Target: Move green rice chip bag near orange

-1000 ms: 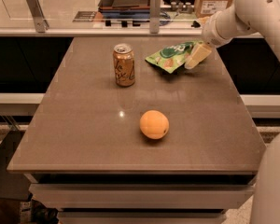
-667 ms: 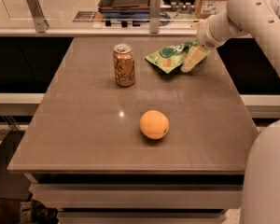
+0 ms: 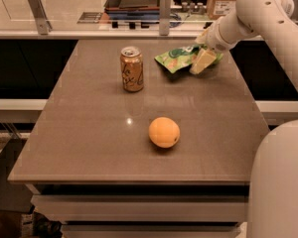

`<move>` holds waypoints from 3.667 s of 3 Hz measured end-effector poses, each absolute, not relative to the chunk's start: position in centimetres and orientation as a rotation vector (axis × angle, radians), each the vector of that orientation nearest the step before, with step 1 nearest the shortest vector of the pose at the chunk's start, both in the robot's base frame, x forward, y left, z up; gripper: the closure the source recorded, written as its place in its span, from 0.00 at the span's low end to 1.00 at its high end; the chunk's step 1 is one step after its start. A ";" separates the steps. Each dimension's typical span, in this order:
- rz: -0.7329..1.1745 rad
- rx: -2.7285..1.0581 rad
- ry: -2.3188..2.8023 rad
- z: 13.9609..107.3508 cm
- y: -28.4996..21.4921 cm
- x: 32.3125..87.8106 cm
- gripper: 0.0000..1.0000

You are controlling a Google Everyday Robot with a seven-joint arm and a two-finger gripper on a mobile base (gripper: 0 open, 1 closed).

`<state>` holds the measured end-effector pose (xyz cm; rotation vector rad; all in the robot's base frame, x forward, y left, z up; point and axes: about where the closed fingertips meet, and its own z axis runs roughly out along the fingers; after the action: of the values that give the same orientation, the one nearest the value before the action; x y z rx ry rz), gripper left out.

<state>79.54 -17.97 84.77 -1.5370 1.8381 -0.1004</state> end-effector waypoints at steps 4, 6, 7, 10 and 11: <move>0.205 -1.545 1.801 92.8 -20.9 71.3 1.00; 0.312 -1.643 1.828 94.8 -20.3 62.1 1.00; 0.305 -1.635 1.822 95.1 -20.4 62.6 1.00; 0.452 -1.542 1.842 96.7 -17.0 56.3 1.00; 0.512 -1.538 1.833 95.6 -14.9 53.5 1.00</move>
Offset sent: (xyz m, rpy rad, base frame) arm -0.0310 -0.0221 0.0537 0.1229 0.0982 0.1115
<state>53.55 -14.89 95.64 -1.5377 1.8326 0.5117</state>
